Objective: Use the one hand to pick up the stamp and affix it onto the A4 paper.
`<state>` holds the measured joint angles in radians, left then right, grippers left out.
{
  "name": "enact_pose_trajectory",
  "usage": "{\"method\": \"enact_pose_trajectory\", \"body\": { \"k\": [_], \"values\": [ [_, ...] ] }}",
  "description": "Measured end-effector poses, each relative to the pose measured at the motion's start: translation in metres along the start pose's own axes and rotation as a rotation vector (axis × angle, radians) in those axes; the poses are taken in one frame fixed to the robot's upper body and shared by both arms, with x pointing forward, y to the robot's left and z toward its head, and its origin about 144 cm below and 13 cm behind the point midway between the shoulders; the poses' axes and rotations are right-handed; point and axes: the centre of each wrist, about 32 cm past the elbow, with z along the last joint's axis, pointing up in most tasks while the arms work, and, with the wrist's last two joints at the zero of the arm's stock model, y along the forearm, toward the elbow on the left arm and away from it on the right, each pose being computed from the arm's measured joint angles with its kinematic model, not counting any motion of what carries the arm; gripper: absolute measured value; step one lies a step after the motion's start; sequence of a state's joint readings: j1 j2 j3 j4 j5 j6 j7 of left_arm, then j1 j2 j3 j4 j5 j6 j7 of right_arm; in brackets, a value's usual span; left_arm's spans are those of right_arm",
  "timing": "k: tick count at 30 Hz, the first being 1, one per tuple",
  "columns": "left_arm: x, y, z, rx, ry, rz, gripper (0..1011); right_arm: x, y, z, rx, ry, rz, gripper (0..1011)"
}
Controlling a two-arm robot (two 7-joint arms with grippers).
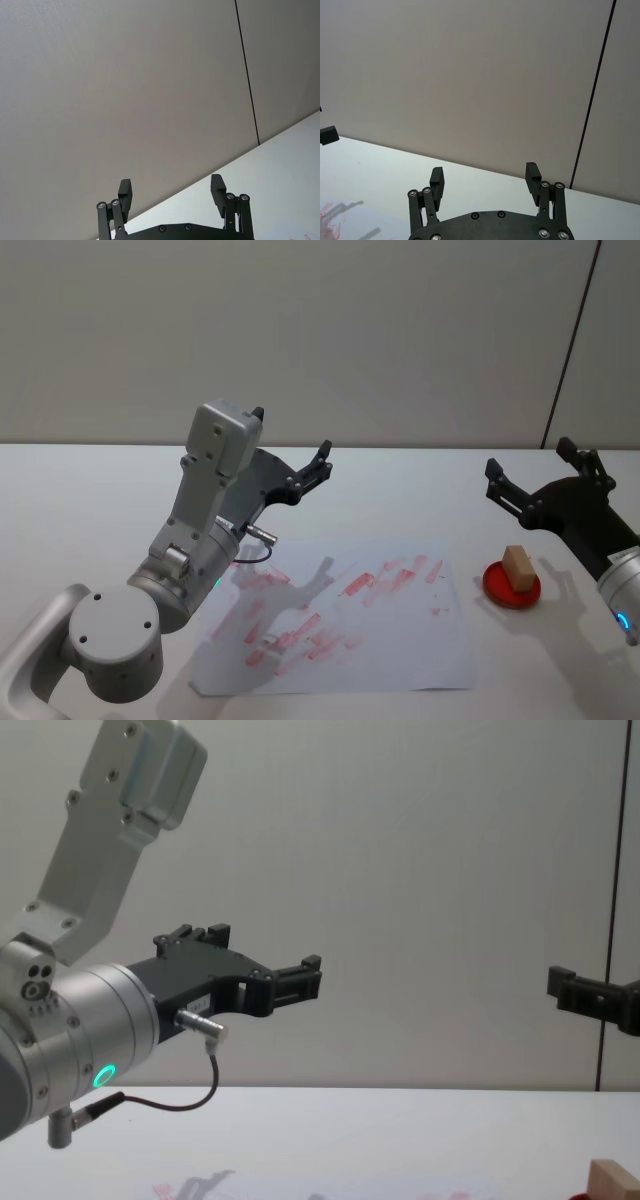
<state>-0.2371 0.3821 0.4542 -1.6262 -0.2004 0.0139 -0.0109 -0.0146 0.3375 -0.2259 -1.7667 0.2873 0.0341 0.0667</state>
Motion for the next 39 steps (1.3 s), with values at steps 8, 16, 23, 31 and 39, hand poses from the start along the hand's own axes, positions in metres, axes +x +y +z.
{"method": "enact_pose_trajectory", "body": {
  "k": [8,16,23,31,39],
  "values": [
    [0.000,0.000,0.000,0.000,0.000,0.000,1002,0.000,0.000,0.000,0.000,0.000,0.000,1001],
    [0.000,0.000,0.000,0.000,0.000,0.000,1002,0.000,0.000,0.000,0.000,0.000,0.000,1001],
    [0.000,0.000,0.000,0.000,0.000,0.000,1002,0.000,0.000,0.000,0.000,0.000,0.000,1001],
    [0.000,0.000,0.000,0.000,0.000,0.000,1002,-0.003,-0.007,0.002,-0.008,-0.005,-0.015,1001],
    [0.000,0.000,0.000,0.000,0.000,0.000,1003,-0.012,-0.023,0.003,-0.053,-0.017,-0.056,1001]
  ]
}}
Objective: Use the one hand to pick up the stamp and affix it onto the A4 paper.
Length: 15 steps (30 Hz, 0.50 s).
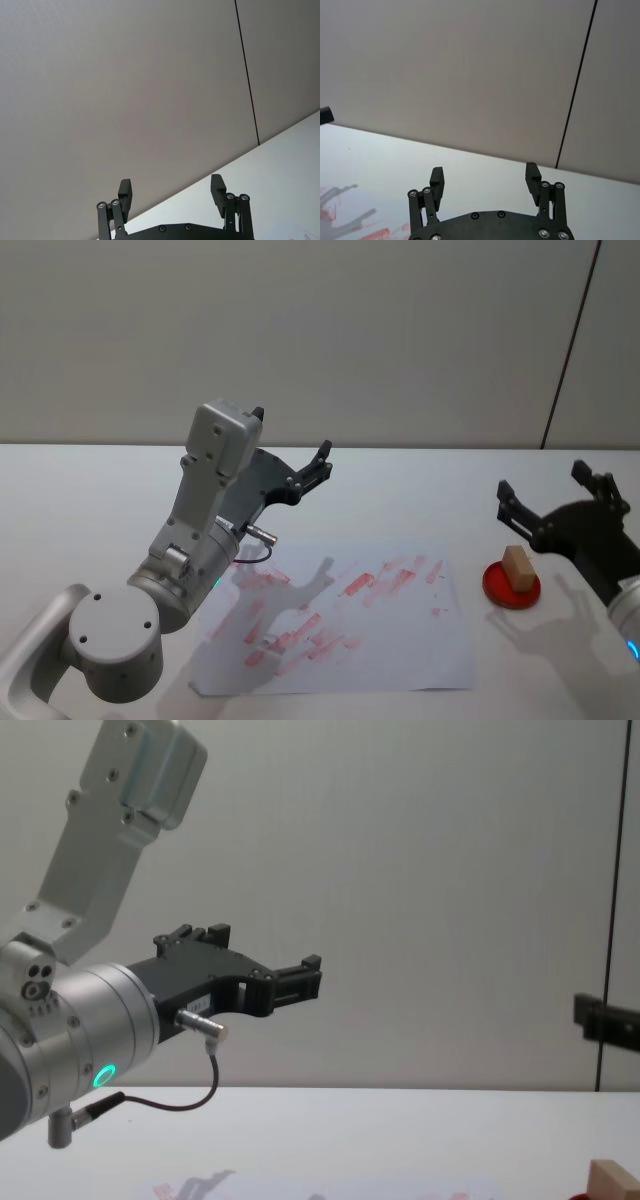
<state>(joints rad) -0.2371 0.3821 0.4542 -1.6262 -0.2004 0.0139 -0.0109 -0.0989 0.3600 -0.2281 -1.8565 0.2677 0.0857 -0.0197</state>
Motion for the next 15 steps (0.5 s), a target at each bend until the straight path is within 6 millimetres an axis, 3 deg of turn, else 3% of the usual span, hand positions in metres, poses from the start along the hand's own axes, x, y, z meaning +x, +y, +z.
{"method": "enact_pose_trajectory", "body": {
  "k": [8,15],
  "values": [
    [0.000,0.000,0.000,0.000,0.000,0.000,1002,-0.011,-0.011,-0.005,-0.095,-0.017,-0.061,1001],
    [0.000,0.000,0.000,0.000,0.000,0.000,1002,-0.018,-0.005,-0.011,-0.175,-0.026,-0.091,1001]
  ]
}}
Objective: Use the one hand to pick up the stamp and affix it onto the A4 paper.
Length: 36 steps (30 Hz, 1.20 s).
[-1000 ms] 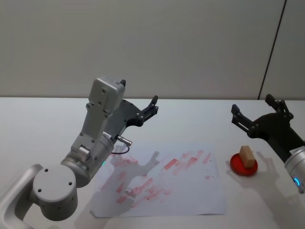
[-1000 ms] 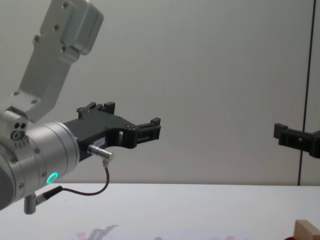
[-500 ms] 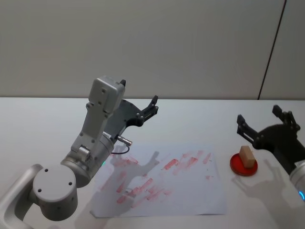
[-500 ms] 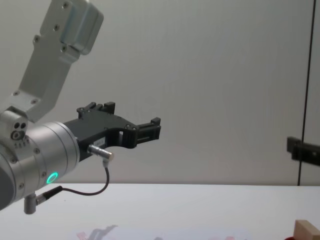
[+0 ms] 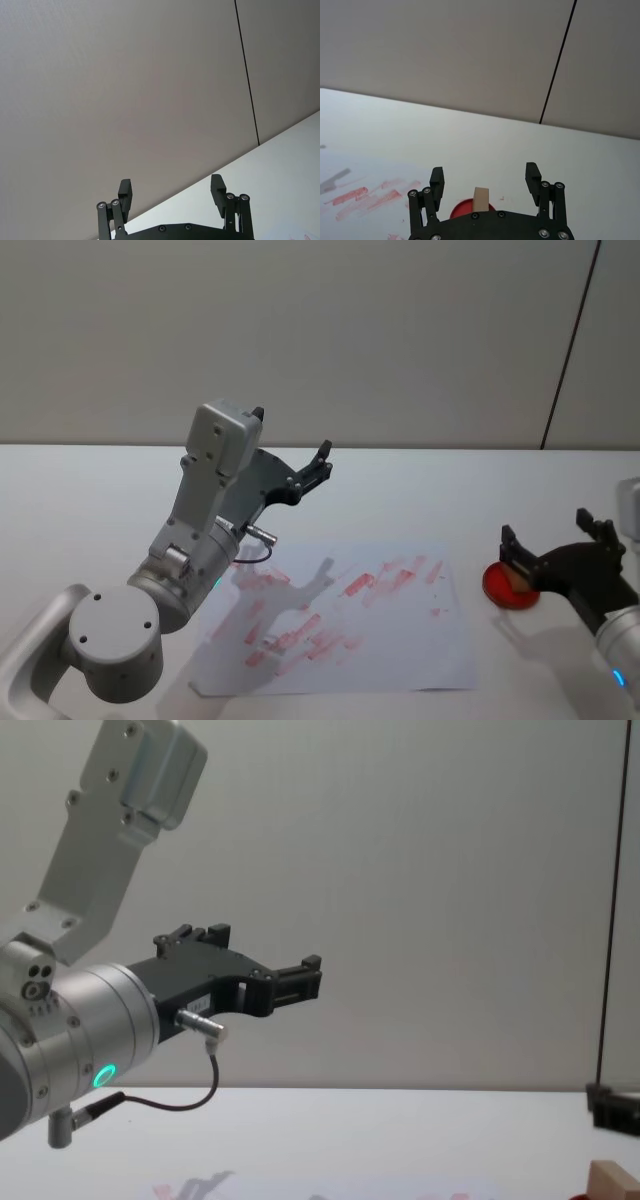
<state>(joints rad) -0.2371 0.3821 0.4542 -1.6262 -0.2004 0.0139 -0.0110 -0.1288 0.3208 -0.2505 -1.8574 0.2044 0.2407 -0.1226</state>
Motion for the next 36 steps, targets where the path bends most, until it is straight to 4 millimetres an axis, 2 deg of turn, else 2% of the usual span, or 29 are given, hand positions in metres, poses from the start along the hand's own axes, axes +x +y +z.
{"method": "enact_pose_trajectory", "body": {
  "k": [18,36],
  "values": [
    [0.000,0.000,0.000,0.000,0.000,0.000,1003,-0.017,0.040,-0.021,-0.176,0.024,0.002,1001],
    [0.000,0.000,0.000,0.000,0.000,0.000,1003,-0.023,0.054,-0.037,-0.248,0.037,-0.019,1001]
  ]
}}
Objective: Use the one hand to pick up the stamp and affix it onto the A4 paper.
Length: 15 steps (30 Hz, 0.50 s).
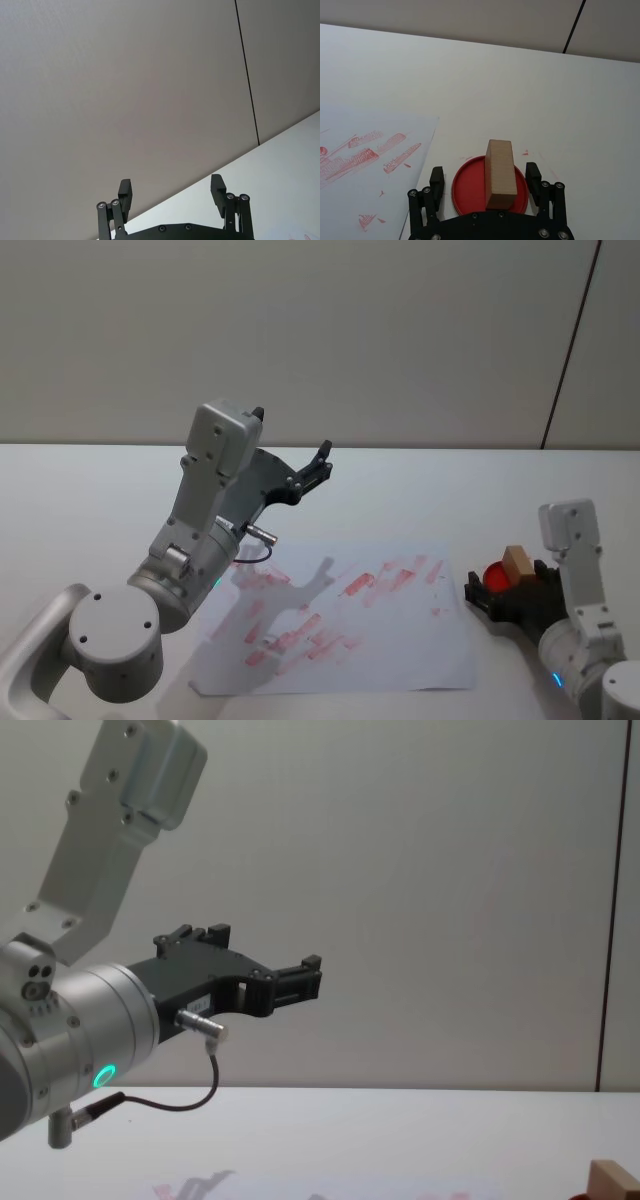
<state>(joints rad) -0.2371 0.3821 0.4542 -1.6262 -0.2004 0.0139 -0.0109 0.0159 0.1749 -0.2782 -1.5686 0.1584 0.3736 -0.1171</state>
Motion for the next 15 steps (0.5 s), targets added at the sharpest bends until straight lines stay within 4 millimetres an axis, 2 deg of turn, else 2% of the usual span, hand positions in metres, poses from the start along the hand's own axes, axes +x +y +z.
{"method": "enact_pose_trajectory", "body": {
  "k": [15],
  "values": [
    [0.0000,0.0000,0.0000,0.000,0.000,0.000,1002,-0.0007,0.0023,-0.0013,-0.002,0.002,0.001,1001]
  ]
}}
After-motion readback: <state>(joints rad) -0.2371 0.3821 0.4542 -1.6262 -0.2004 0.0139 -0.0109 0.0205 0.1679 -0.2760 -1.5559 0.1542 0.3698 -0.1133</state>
